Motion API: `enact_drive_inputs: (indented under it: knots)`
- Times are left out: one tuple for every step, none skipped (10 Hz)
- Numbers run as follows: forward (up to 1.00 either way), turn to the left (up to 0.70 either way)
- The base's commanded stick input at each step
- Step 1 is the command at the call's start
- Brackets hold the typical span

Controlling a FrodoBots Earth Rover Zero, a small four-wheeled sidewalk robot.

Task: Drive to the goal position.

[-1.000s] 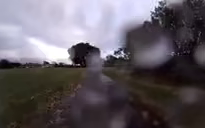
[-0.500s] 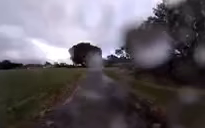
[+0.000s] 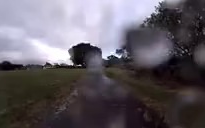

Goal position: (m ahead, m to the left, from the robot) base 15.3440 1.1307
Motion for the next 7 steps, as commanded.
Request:
enact_drive_inputs:
  knots:
    - [0.7,0.0]
    - [0.7,0.0]
    - [0.7,0.0]
    - [0.7,0.0]
    - [0.7,0.0]
    - [0.7,0.03]
    - [0.7,0.1]
